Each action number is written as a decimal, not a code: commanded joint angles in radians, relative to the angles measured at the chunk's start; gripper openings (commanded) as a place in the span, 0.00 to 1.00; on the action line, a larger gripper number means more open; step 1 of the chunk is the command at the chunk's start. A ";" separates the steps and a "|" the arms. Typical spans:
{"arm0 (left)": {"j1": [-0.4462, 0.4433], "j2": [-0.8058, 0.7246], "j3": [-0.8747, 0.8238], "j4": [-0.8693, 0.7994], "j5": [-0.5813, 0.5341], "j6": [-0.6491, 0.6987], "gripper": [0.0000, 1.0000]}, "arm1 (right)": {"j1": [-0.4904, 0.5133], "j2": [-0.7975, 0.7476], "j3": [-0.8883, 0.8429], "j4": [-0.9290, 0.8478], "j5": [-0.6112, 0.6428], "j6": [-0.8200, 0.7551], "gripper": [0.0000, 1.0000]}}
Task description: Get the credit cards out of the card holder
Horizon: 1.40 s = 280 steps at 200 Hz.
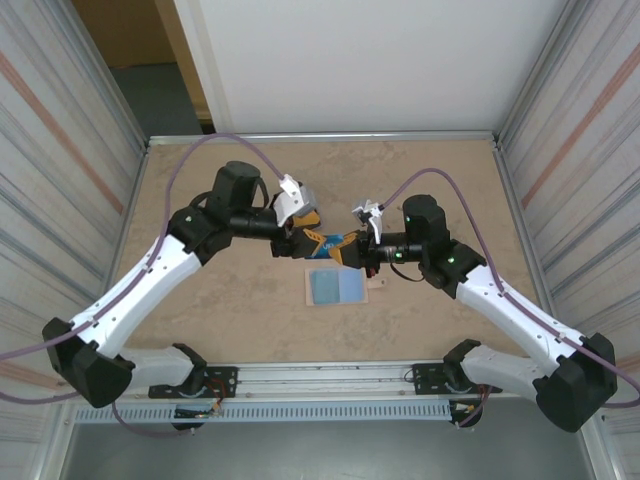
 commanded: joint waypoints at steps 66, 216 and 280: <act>-0.008 0.047 0.032 -0.124 0.069 0.103 0.11 | 0.008 0.016 0.040 -0.018 -0.028 -0.037 0.00; 0.177 0.095 -0.130 0.308 -0.202 0.106 0.00 | -0.062 -0.138 0.002 -0.049 0.225 0.040 0.99; 0.301 0.270 -0.069 0.430 -0.172 0.154 0.00 | -0.099 -0.159 -0.026 -0.032 0.305 0.096 0.99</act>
